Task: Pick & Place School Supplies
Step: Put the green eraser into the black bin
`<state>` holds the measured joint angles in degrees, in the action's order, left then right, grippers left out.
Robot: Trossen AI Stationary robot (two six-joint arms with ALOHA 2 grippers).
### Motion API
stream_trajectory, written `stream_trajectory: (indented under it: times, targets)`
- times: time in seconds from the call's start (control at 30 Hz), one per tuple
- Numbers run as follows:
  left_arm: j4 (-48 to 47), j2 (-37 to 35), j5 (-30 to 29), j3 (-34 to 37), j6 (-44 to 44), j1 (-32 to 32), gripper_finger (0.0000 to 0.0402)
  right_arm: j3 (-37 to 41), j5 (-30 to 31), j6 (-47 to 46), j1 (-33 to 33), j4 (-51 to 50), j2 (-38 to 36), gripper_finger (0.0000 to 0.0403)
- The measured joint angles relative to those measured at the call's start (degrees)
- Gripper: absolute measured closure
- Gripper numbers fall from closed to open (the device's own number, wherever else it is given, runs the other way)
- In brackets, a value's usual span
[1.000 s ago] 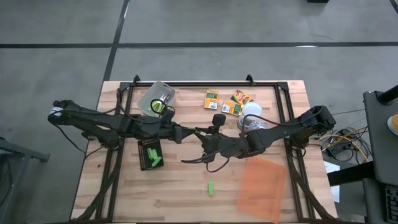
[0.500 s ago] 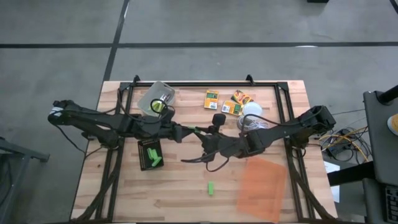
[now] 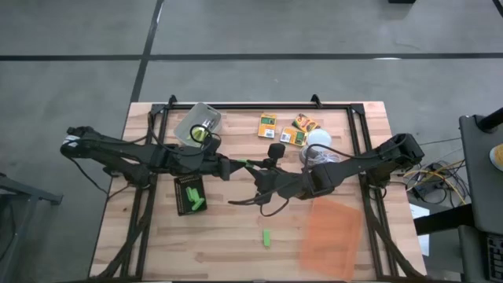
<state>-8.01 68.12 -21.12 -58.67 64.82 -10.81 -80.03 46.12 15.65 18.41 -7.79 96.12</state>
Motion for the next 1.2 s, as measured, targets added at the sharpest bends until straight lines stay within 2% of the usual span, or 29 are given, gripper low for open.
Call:
stream_trajectory:
  times: [0.57,1.2]
  targets:
    - [0.04,0.00,0.04,-0.02,0.13,0.07,0.0358,0.00,1.31,0.03,0.07,0.24,0.00,0.0330]
    - [-0.81,0.09,0.02,-0.02,0.24,0.63,0.0358,0.00,2.17,0.90,0.11,0.39,-0.11,0.0221]
